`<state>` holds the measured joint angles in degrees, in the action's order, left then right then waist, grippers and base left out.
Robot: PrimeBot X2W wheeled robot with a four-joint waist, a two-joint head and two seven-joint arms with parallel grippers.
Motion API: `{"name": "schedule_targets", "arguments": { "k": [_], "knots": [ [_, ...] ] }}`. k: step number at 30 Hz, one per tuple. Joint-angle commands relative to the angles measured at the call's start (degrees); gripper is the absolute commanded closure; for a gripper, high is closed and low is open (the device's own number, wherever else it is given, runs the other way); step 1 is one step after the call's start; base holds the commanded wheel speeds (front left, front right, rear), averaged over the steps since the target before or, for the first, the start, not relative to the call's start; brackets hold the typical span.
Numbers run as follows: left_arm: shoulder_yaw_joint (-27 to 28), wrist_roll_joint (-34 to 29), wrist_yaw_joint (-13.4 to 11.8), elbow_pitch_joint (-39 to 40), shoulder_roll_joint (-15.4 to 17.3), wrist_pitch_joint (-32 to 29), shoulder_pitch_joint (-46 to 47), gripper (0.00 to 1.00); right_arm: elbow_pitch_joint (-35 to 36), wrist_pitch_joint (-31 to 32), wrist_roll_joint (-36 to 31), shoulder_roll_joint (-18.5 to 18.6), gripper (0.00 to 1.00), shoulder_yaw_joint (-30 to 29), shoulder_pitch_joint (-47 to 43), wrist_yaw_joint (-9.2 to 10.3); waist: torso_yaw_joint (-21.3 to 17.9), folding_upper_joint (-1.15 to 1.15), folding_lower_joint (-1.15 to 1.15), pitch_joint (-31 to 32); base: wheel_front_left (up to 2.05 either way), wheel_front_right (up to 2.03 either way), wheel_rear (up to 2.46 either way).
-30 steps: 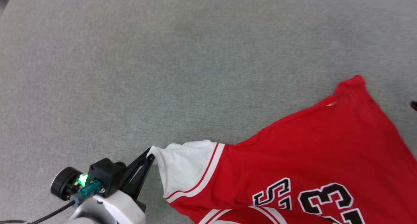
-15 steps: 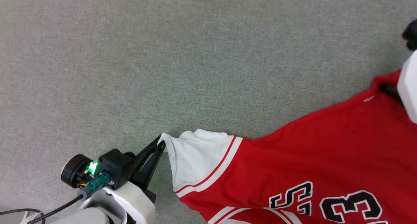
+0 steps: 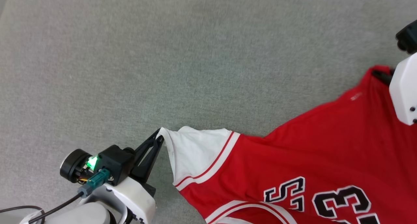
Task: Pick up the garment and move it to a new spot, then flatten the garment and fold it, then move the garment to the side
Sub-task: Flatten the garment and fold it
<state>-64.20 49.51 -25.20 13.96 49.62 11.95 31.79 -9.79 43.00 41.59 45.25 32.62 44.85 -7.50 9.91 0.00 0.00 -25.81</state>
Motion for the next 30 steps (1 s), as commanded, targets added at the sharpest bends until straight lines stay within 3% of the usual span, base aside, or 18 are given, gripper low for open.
{"name": "schedule_targets", "arguments": {
  "k": [1, 8, 13, 19, 24, 30],
  "knots": [
    [0.2, -0.2, -0.2, -0.1, 0.1, 0.2, 0.6, 1.00, 0.2, -1.2, 0.5, 0.0, 1.00, -0.3, 1.0, 0.03, -1.0, 0.00, 0.00, 2.6, 0.00, 0.00, 0.00],
    [1.7, -1.4, 0.3, 0.2, 1.3, -0.3, 4.0, 1.00, 3.2, -9.1, 0.2, 1.2, 1.00, -2.7, -0.7, 0.03, -3.4, 0.00, 0.00, 9.1, 0.00, 0.00, 0.00],
    [3.9, -2.4, 1.5, 0.2, 1.3, -1.3, 9.4, 1.00, 6.4, -12.1, -0.9, -0.1, 1.00, -5.8, -1.0, 0.03, -5.7, 0.00, 0.00, 11.4, 0.00, 0.00, 0.00],
    [7.0, -4.4, 4.4, -2.2, 1.2, -4.4, 19.5, 1.00, 9.1, -13.8, -4.6, -2.8, 1.00, -10.4, 2.8, 0.03, -8.2, 0.00, 0.00, 10.7, 0.00, 0.00, 0.00],
    [9.2, -7.0, 8.4, -4.3, 0.5, -9.4, 31.6, 1.00, 9.5, -13.6, -7.8, -5.6, 1.00, -12.5, 9.4, 0.04, -9.6, 0.00, 0.00, 8.0, 0.00, 0.00, 0.00],
    [10.7, -10.7, 13.6, -10.3, -3.2, -14.6, 46.8, 1.00, 7.0, -13.4, -11.7, -8.8, 1.00, -13.9, 21.6, 0.03, -10.0, 0.00, 0.00, 3.0, 0.00, 0.00, 0.00]
  ]
}}
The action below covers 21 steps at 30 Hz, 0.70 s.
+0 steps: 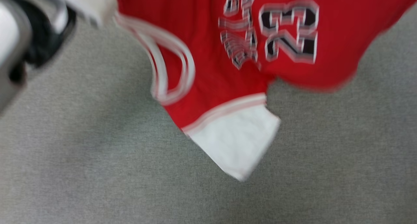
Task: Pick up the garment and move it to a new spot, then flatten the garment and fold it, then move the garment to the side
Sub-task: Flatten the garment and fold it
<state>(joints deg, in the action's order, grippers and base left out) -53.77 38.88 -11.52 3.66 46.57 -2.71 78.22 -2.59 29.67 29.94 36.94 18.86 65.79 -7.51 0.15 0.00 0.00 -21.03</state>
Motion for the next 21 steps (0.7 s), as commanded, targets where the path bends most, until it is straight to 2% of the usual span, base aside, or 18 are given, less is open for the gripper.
{"name": "schedule_targets", "arguments": {
  "k": [1, 8, 13, 16, 21],
  "knots": [
    [0.4, -0.8, 0.5, -1.4, -0.8, -0.4, 2.5, 1.00, -1.0, 0.0, -0.5, -0.9, 1.00, -0.1, 2.7, 0.04, -0.2, 0.00, 0.00, -2.5, 0.00, 0.00, 0.00],
    [2.8, -4.1, 4.5, -12.1, -6.1, -2.3, 18.9, 1.00, -8.9, -1.2, -5.4, -3.0, 1.00, 0.8, 18.4, 0.05, -0.1, 0.00, 0.00, -8.4, 0.00, 0.00, 0.00],
    [4.5, -4.9, 7.4, -20.9, -10.7, -1.2, 29.8, 1.00, -15.4, -4.0, -9.2, -4.1, 1.00, 3.0, 29.1, 0.05, 0.2, 0.00, 0.00, -11.5, 0.00, 0.00, 0.00],
    [4.7, -5.8, 8.7, -26.4, -13.1, -0.2, 34.6, 1.00, -19.2, -6.0, -11.1, -4.1, 1.00, 5.9, 34.2, 0.05, 0.5, 0.00, 0.00, -12.9, 0.00, 0.00, 0.00],
    [5.1, -6.1, 10.4, -34.3, -16.6, 2.4, 40.0, 1.00, -25.5, -9.0, -11.1, -6.2, 1.00, 8.3, 39.5, 0.05, 0.8, 0.00, 0.00, -14.2, 0.00, 0.00, 0.00]
  ]
}}
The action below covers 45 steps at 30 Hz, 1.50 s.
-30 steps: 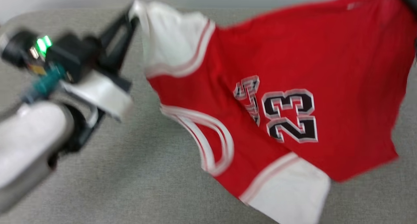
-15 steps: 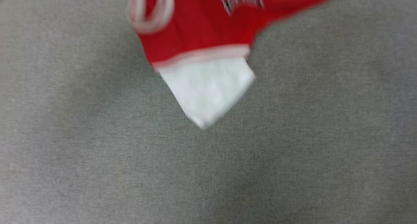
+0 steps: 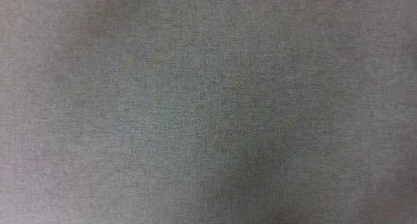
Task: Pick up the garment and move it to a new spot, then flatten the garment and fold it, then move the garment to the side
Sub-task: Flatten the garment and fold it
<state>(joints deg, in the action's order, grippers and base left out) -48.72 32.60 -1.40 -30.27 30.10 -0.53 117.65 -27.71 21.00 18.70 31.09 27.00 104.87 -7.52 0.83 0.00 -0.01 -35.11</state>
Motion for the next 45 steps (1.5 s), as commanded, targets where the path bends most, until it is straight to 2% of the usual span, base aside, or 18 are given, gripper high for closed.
{"name": "schedule_targets", "arguments": {
  "k": [1, 6, 12, 17, 19, 25, 26, 35, 42, 45],
  "knots": [
    [-0.1, 0.3, 0.6, -1.8, -0.8, 0.6, 0.7, 1.00, -1.7, -0.9, 0.3, -0.8, 1.00, 0.7, 0.7, 0.06, 0.2, 0.00, 0.01, -0.3, 0.00, 0.00, 0.00],
    [-1.3, 1.3, 2.7, -8.0, -2.6, 3.3, -2.8, 1.00, -7.3, -4.1, 1.5, -2.7, 1.00, 4.7, -1.3, 0.06, 0.4, 0.00, 0.01, -0.4, 0.00, 0.00, 0.00],
    [-2.6, 2.3, 3.8, -11.8, -3.2, 7.2, -9.5, 1.00, -11.4, -7.4, 3.9, -3.9, 1.00, 8.6, -6.6, 0.06, 0.6, 0.00, 0.01, 0.6, 0.00, 0.00, 0.00],
    [-3.9, 4.3, 4.4, -13.7, -3.8, 10.6, -19.6, 1.00, -14.4, -11.4, 7.3, -5.4, 1.00, 12.1, -15.1, 0.06, 1.0, 0.00, 0.01, 2.5, 0.00, 0.00, 0.00],
    [-4.4, 6.4, 4.7, -13.1, -4.2, 12.1, -26.9, 1.00, -14.7, -13.4, 9.4, -5.8, 1.00, 14.9, -20.2, 0.06, 1.1, 0.00, 0.01, 4.4, 0.00, 0.00, 0.00],
    [-5.7, 9.3, 3.2, -8.6, -1.6, 14.0, -43.3, 1.00, -12.4, -15.8, 14.1, -5.0, 1.00, 21.1, -31.2, 0.06, 0.5, 0.00, 0.01, 10.0, 0.00, 0.00, 0.00],
    [-5.7, 9.3, 3.2, -8.6, -1.6, 14.0, -43.3, 1.00, -12.4, -15.8, 14.1, -5.0, 1.00, 21.1, -31.2, 0.06, 0.5, 0.00, 0.01, 10.0, 0.00, 0.00, 0.00],
    [-7.6, 14.4, -4.0, 7.4, 5.0, 12.9, -67.2, 1.00, -8.7, -18.6, 21.2, -0.3, 1.00, 27.1, -46.9, 0.06, 0.0, 0.00, 0.01, 19.1, 0.00, 0.00, 0.00],
    [-10.1, 17.8, -10.5, 20.3, 11.7, 11.1, -83.5, 1.00, -5.1, -18.7, 24.9, 4.6, 1.00, 28.4, -58.2, 0.06, -0.2, 0.00, 0.01, 24.7, 0.00, 0.00, 0.00],
    [-11.4, 19.6, -13.2, 25.2, 13.5, 10.1, -89.6, 1.00, -2.5, -18.8, 26.2, 6.6, 1.00, 28.3, -63.5, 0.06, -0.3, 0.00, 0.01, 26.6, 0.00, 0.00, 0.00]
  ]
}}
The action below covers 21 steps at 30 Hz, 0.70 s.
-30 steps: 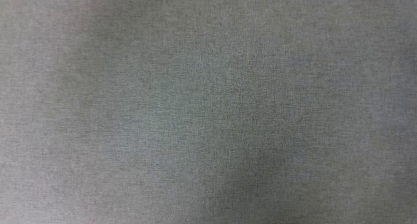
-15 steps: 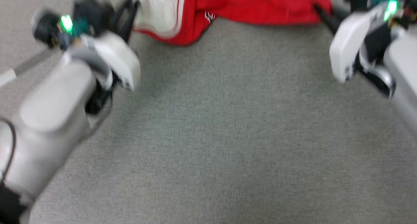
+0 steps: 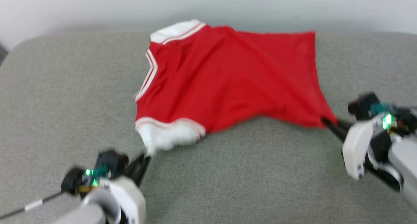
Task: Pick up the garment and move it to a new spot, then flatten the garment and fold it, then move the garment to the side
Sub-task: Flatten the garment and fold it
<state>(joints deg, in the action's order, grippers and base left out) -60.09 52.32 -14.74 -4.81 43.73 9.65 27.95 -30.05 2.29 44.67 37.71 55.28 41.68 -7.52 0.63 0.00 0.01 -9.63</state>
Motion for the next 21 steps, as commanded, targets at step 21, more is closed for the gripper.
{"name": "schedule_targets", "arguments": {
  "k": [21],
  "knots": [
    [-4.5, 8.3, -10.0, 13.4, 5.8, 0.5, -23.7, 1.00, 15.4, 4.3, 0.0, 8.2, 1.00, -16.7, -37.6, 0.06, 0.3, 0.00, -0.01, 8.0, 0.00, 0.00, 0.00]
  ]
}}
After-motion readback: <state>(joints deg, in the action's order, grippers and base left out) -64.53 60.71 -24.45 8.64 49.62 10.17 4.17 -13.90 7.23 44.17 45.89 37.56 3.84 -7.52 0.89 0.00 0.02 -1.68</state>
